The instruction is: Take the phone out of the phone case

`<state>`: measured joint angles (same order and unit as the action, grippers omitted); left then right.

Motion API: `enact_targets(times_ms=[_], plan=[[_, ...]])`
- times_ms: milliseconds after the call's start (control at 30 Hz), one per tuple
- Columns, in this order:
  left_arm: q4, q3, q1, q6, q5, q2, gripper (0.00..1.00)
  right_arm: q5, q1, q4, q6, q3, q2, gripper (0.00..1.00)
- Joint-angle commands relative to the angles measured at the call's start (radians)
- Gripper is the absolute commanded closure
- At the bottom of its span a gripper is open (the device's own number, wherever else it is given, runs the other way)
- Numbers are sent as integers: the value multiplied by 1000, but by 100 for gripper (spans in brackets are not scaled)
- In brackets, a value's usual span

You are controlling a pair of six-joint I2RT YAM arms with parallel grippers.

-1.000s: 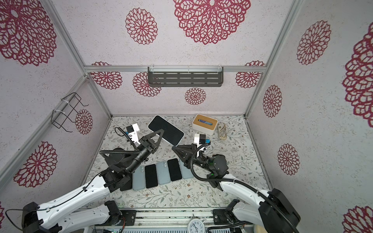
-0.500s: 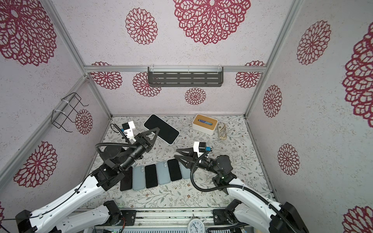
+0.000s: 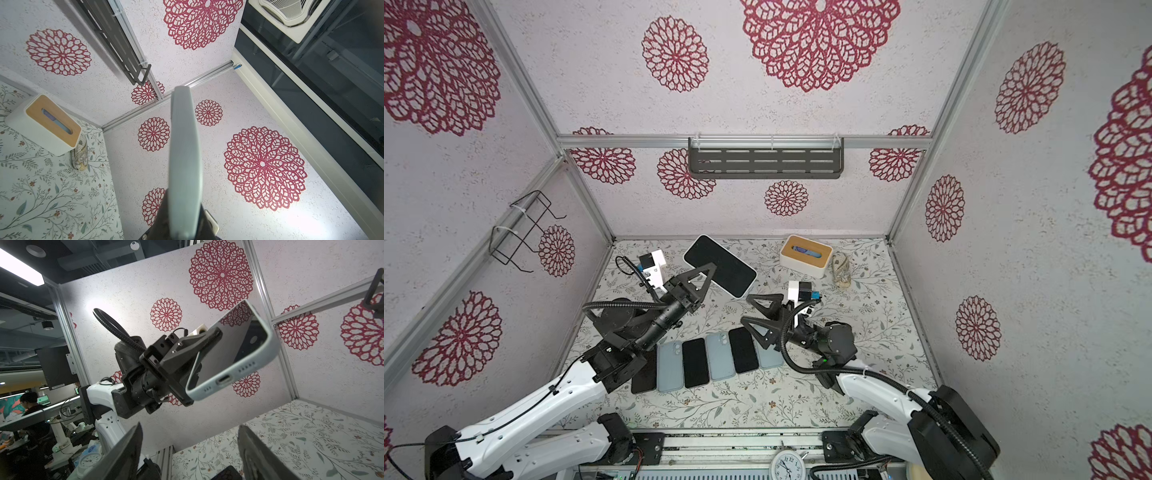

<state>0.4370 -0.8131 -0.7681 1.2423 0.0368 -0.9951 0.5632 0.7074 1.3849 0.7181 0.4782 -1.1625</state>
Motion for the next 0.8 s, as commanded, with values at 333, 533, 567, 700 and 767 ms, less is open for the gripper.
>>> enact_targets(times_ms=[333,533,567,700,767], plan=[[112,5,-20,-17,-11,15,100,-8,-3,163,146,111,-92,42],[111,7,-20,-18,-13,24,100,-6,-4,179,168,131,-121,58],[112,9,-22,-18,-11,23,100,-6,-3,182,171,132,-126,61],[112,8,-25,-18,-13,19,100,-8,-4,196,183,137,-142,71],[116,9,-26,-17,-8,17,100,-2,-3,198,188,141,-149,77]])
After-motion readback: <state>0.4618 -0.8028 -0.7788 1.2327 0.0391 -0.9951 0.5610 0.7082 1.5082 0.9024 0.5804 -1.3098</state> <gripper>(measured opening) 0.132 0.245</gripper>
